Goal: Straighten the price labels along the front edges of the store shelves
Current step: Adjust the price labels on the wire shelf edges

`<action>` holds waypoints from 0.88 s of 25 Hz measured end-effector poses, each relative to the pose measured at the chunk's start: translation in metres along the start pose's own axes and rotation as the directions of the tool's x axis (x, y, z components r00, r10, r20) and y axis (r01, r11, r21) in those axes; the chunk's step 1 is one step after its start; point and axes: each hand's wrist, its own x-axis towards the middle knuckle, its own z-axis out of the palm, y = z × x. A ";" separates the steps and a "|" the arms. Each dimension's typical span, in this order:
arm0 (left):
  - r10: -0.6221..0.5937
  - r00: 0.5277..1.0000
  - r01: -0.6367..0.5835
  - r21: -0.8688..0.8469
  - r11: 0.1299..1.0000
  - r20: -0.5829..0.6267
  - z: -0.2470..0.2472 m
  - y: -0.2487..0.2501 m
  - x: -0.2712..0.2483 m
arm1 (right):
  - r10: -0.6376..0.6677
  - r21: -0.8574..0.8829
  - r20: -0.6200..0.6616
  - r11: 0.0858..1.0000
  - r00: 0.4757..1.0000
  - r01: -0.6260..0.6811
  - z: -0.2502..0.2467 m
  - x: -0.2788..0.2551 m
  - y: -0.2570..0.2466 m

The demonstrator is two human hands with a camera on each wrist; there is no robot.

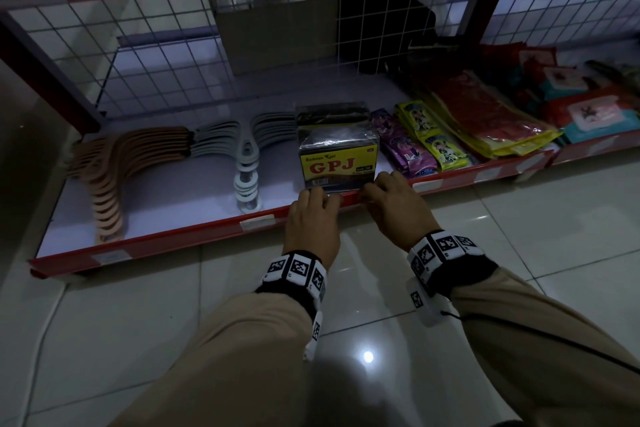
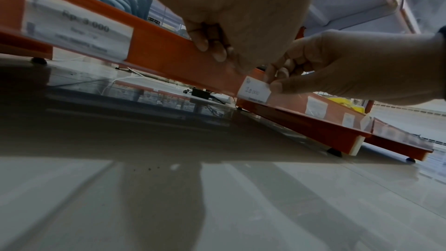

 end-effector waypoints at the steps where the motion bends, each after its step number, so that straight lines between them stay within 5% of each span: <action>1: 0.001 1.000 -0.001 -0.010 1.000 -0.011 0.000 0.000 -0.001 | 0.004 -0.004 0.009 1.000 1.000 -0.004 0.000 0.000 0.000; 10: 0.028 0.999 -0.029 -0.049 0.998 -0.020 -0.008 -0.005 -0.013 | 0.031 0.065 -0.025 0.997 0.999 -0.029 -0.005 -0.011 -0.004; 17: 0.006 0.996 -0.013 0.077 0.997 0.093 -0.027 -0.003 -0.028 | 0.077 0.093 0.007 0.993 0.997 -0.077 -0.025 -0.023 0.001; 22: 0.053 0.999 -0.052 0.075 0.996 -0.008 -0.076 -0.005 -0.014 | 0.071 0.151 -0.120 0.987 0.990 -0.053 -0.066 -0.013 -0.005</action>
